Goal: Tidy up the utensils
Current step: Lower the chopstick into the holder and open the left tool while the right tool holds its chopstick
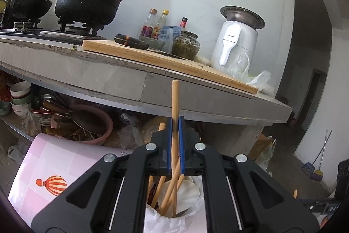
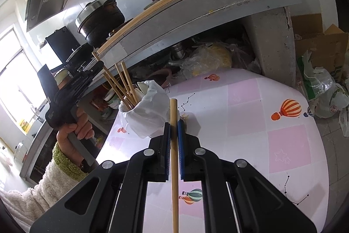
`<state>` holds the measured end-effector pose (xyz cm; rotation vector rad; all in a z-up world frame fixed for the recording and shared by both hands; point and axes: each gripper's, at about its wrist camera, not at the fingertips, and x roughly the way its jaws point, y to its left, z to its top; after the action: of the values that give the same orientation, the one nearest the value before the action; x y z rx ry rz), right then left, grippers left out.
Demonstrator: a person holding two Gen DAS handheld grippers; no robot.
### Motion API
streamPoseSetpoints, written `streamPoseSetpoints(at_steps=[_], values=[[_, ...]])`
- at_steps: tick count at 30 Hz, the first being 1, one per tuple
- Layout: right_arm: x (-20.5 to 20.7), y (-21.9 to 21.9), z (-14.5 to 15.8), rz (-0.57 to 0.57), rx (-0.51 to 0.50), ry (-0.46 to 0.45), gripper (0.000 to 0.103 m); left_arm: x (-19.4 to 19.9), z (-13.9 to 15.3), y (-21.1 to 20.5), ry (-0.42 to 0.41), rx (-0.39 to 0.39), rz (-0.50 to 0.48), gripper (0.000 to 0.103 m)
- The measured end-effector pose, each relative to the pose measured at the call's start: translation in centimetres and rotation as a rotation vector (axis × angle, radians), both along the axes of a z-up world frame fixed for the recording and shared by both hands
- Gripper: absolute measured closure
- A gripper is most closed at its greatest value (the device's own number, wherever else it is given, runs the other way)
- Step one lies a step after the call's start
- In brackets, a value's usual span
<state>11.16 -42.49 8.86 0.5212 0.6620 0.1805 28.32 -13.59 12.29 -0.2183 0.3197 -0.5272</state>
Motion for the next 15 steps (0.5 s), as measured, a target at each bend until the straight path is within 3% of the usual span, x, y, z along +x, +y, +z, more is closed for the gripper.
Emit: streamPoseSetpoints(at_steps=[15], values=[[0.2,0.6,-0.3,0.018,-0.001,0.011,0.096,-0.9,-3.1,0.2,0.027,0.109,0.026,0.098]])
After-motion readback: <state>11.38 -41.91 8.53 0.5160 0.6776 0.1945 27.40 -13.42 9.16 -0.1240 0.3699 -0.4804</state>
